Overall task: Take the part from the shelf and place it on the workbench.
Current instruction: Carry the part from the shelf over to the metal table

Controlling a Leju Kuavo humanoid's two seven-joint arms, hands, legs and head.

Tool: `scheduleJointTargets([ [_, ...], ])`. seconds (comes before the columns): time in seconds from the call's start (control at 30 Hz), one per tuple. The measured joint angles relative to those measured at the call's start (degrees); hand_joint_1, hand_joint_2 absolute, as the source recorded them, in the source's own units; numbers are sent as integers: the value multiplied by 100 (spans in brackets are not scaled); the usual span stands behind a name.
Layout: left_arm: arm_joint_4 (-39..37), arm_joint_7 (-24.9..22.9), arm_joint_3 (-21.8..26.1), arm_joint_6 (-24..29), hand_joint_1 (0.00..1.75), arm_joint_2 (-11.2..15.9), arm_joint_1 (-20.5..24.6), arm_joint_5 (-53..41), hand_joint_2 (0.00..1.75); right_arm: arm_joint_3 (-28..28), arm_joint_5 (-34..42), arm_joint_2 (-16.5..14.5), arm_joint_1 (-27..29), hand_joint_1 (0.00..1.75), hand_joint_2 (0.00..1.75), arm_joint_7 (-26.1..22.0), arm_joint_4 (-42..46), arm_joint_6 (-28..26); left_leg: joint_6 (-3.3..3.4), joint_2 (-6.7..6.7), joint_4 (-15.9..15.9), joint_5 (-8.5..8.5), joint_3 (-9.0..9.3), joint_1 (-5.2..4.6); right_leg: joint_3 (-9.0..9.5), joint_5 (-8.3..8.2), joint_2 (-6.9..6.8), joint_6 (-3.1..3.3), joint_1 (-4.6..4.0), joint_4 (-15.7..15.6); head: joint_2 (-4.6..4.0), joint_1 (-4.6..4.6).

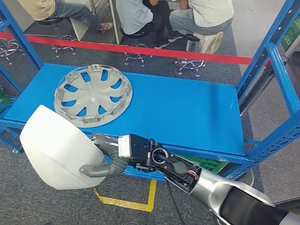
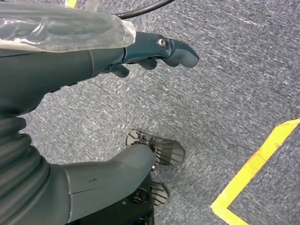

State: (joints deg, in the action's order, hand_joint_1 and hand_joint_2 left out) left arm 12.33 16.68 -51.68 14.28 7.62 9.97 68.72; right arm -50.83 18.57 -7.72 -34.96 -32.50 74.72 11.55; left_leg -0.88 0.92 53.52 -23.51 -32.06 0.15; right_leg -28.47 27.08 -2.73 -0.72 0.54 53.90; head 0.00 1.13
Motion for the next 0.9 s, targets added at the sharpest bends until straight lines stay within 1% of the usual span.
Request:
scheduleJointTargets([
  [0.4,0,-17,8,-17,0,50,-7,-96,175,51,-4,19,103,175,175,-26,7,11,-1,0,0,-1,0,0,0,2,0,2,0,0,1,1],
  [0.9,0,-68,8,-100,0,8,-51,-204,175,143,-32,39,229,175,175,-26,10,-79,0,0,0,-2,0,0,-1,3,0,4,0,0,1,-1],
])
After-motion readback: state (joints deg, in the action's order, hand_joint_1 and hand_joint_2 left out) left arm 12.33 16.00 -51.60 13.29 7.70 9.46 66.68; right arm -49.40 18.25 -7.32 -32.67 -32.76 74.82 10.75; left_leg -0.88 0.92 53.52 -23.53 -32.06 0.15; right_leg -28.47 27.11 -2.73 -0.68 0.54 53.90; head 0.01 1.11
